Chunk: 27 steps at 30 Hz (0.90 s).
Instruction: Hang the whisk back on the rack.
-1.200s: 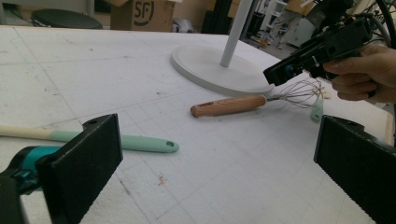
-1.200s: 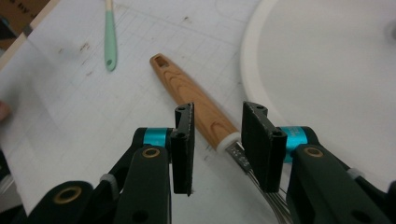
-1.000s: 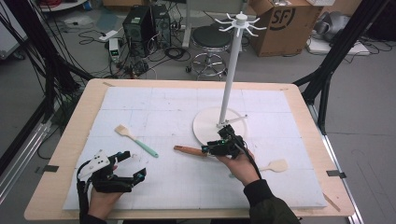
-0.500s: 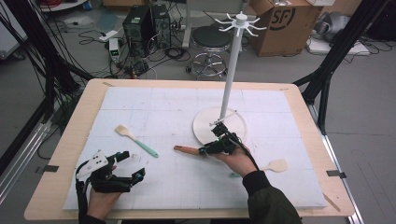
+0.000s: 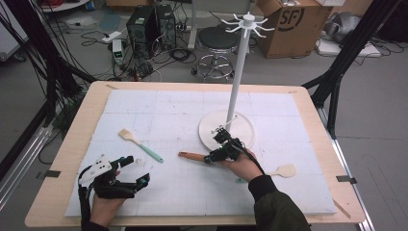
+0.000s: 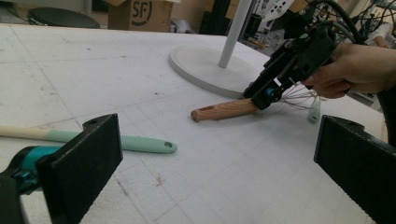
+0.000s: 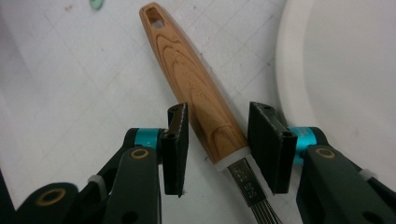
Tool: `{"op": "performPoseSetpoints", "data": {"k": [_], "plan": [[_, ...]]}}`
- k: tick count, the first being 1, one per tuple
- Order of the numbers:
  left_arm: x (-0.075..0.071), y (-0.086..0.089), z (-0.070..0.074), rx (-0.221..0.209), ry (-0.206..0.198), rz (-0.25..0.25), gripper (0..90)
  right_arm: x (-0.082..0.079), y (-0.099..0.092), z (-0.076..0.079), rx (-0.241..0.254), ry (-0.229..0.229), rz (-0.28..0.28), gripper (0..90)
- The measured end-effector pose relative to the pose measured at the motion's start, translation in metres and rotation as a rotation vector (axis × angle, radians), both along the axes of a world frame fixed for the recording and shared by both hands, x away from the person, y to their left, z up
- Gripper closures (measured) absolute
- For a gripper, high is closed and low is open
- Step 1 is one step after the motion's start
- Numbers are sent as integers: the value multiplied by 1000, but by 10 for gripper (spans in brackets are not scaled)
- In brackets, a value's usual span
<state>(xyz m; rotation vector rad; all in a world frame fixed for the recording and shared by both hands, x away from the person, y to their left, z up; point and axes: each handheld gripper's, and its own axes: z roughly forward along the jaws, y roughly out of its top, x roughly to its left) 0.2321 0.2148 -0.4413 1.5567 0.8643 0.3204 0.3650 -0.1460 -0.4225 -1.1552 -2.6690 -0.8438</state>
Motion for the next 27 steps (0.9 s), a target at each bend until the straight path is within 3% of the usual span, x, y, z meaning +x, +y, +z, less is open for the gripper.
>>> {"op": "performPoseSetpoints", "data": {"k": [6,12,18,23,27], "plan": [[0,1,0,1,-3,-1,17,-2,13,6,-83,-13,48,595],[-1,2,0,-3,-5,2,17,-3,16,5,-86,5,50,582],[-1,1,0,-1,0,0,17,-5,18,3,-116,-6,79,567],[-1,0,0,-2,2,-2,17,-10,25,3,-179,-45,118,561],[-1,0,0,0,2,-2,17,-14,34,4,-264,-94,158,594]]}}
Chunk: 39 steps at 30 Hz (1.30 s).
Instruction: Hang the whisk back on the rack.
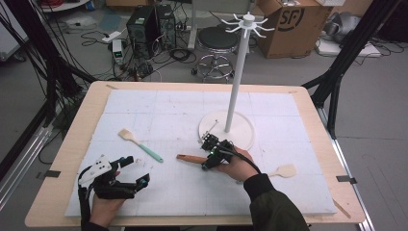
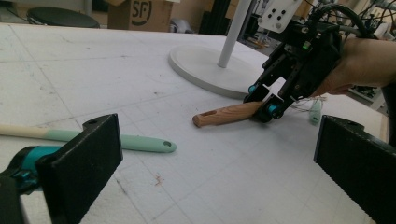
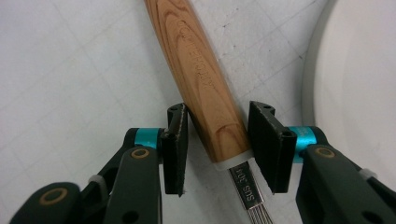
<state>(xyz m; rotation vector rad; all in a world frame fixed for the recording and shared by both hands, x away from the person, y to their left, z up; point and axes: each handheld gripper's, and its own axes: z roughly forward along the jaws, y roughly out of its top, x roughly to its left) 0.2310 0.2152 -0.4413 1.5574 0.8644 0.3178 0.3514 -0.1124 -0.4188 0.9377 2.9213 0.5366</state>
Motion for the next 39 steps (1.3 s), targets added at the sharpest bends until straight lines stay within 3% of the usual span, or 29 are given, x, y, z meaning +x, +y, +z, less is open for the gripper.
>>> {"op": "performPoseSetpoints", "data": {"k": [4,9,15,19,26,34,39], "plan": [[0,1,0,0,-2,2,17,-1,6,2,-59,-22,44,613],[0,1,0,-3,0,3,17,0,5,3,-70,-29,54,691],[0,1,0,-1,0,6,17,-1,7,3,-77,-46,73,695],[0,1,0,0,1,6,17,-3,10,4,-82,-99,86,696],[0,3,0,-5,0,9,17,1,0,17,31,-121,16,697],[0,2,0,-1,-2,11,17,-1,-21,38,221,-147,-65,698],[-1,2,0,0,0,11,17,-4,-35,44,304,-204,-96,698]]}}
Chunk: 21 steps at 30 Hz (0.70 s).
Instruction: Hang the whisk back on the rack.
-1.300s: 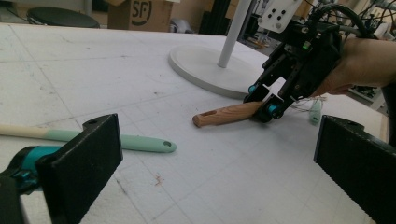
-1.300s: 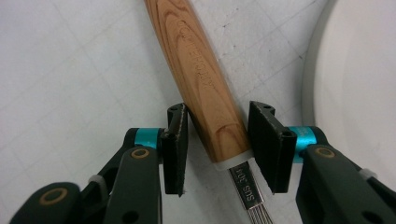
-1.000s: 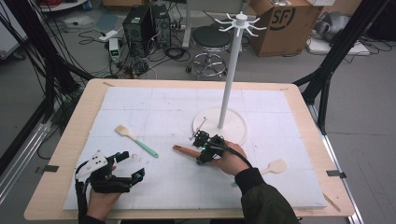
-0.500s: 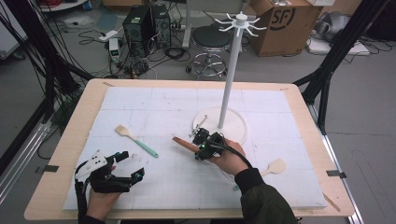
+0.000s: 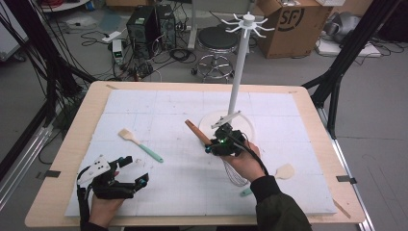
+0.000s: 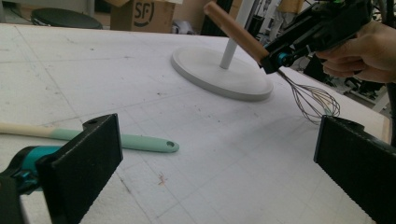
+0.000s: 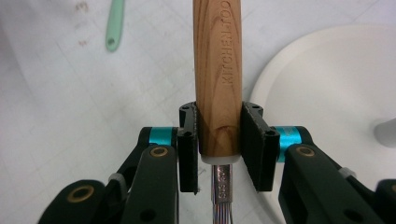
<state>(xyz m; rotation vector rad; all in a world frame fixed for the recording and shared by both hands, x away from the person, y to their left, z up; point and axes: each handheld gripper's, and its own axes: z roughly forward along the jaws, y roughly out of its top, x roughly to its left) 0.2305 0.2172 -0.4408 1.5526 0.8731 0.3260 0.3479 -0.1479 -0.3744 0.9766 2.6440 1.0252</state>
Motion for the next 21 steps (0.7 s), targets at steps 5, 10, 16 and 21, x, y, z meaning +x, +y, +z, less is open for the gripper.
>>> {"op": "performPoseSetpoints", "data": {"k": [5,10,16,21], "plan": [[0,0,0,0,0,1,17,-6,-14,9,110,-66,-24,698],[0,0,0,3,2,0,17,-15,-27,20,185,-136,-58,698],[-1,-1,0,3,-3,5,17,-22,-35,30,255,-201,-89,698],[0,0,0,-3,-2,6,17,-25,-42,37,353,-225,-126,698]]}}
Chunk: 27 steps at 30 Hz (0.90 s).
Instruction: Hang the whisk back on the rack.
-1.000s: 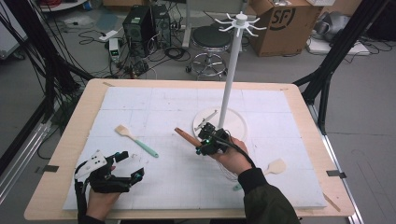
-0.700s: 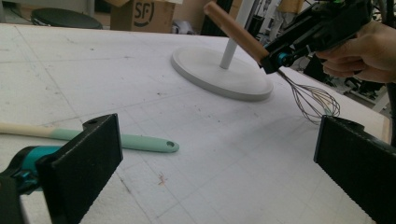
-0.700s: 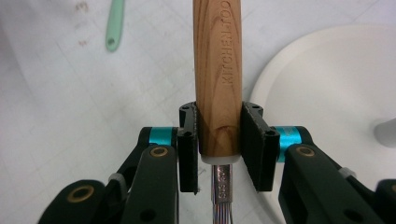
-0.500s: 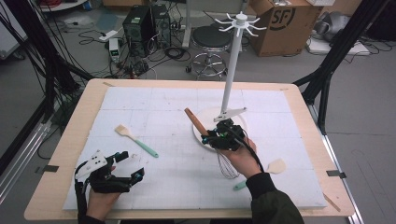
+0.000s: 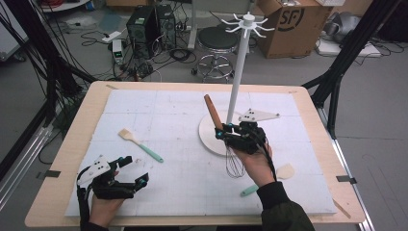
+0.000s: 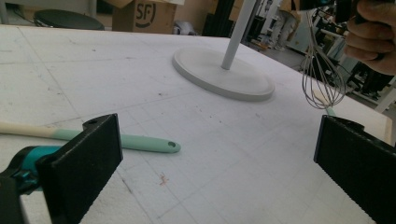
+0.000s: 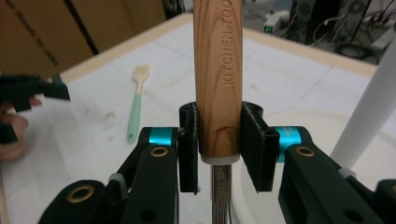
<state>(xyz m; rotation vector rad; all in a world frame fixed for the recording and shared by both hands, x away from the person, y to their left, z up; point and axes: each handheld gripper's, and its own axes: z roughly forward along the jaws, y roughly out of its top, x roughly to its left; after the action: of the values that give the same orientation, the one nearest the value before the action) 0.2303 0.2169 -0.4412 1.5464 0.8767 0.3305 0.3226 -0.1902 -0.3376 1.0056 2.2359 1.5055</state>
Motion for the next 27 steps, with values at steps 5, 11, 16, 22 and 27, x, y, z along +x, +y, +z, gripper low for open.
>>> {"op": "performPoseSetpoints", "data": {"k": [5,11,16,22,27], "plan": [[0,1,0,-1,-1,-4,17,-2,-9,6,100,-30,-24,698],[0,1,0,-5,-4,0,17,-4,-20,11,148,-63,-69,698],[0,1,0,-5,-3,0,17,-7,-25,15,189,-97,-87,698],[-1,1,1,-8,-15,6,17,-8,-31,19,225,-117,-111,698],[-1,1,1,-5,-17,5,17,-10,-38,28,257,-153,-149,698]]}}
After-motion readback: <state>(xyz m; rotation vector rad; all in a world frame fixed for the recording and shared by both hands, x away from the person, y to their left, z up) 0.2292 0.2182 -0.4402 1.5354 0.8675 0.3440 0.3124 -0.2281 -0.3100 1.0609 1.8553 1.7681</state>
